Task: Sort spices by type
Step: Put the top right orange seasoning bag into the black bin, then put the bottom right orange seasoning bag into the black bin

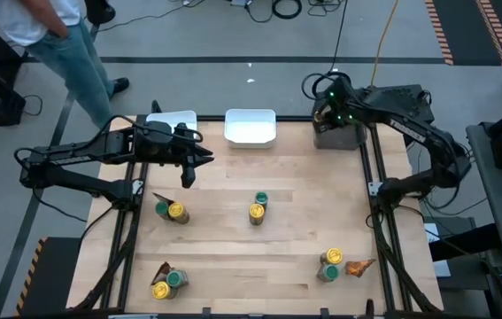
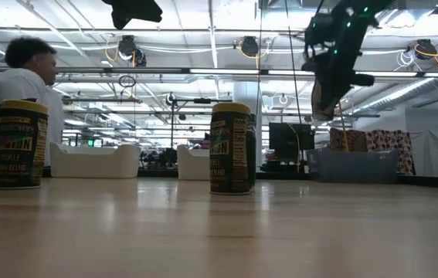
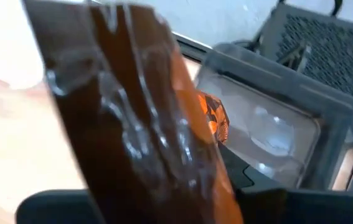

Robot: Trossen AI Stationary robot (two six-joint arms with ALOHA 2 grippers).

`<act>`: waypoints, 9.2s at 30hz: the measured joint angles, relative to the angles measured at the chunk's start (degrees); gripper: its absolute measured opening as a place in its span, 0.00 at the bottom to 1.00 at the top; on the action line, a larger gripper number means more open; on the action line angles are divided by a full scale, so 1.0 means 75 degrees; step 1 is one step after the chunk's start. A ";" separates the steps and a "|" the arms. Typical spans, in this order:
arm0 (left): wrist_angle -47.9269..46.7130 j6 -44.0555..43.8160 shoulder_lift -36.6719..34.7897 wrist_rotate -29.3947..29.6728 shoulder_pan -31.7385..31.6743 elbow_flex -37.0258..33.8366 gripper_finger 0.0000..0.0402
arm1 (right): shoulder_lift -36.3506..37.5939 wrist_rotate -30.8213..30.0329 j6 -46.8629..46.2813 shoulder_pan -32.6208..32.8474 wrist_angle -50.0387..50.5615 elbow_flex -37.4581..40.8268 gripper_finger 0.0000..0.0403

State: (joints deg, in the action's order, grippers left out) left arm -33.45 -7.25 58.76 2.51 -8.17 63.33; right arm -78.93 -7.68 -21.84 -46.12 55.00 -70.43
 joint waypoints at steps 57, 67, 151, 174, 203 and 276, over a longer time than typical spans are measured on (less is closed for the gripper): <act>-0.0020 -0.0378 0.0001 0.0198 0.0001 0.0000 0.21 | -0.2415 -0.0959 -0.0826 -0.2093 0.0066 0.0000 0.07; -0.0041 -0.0381 0.0001 0.0198 0.0001 0.0000 0.21 | -0.2830 -0.0966 -0.0511 -0.2125 0.0016 0.0000 0.07; 0.0792 0.0236 0.0524 0.0724 -0.0212 0.0003 0.21 | 0.2191 0.5207 0.0569 0.7014 -0.0630 -0.0001 0.47; 0.1040 0.0433 0.0852 0.0573 -0.0209 0.0003 0.21 | -0.0102 0.4461 0.0385 1.1754 0.2076 -0.0001 0.47; 0.1677 0.0487 0.0852 0.0588 -0.0212 0.0003 0.21 | -0.1041 0.2214 -0.1888 1.3577 0.1300 0.0493 0.47; 0.1824 0.0877 0.0852 0.0674 -0.0212 0.0003 0.21 | 0.1130 -0.1965 -0.4831 1.0989 0.3920 -0.1074 0.08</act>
State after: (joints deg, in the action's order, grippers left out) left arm -19.77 -0.67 65.14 7.56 -9.76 63.35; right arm -70.46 -22.42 -58.08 36.29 84.40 -78.49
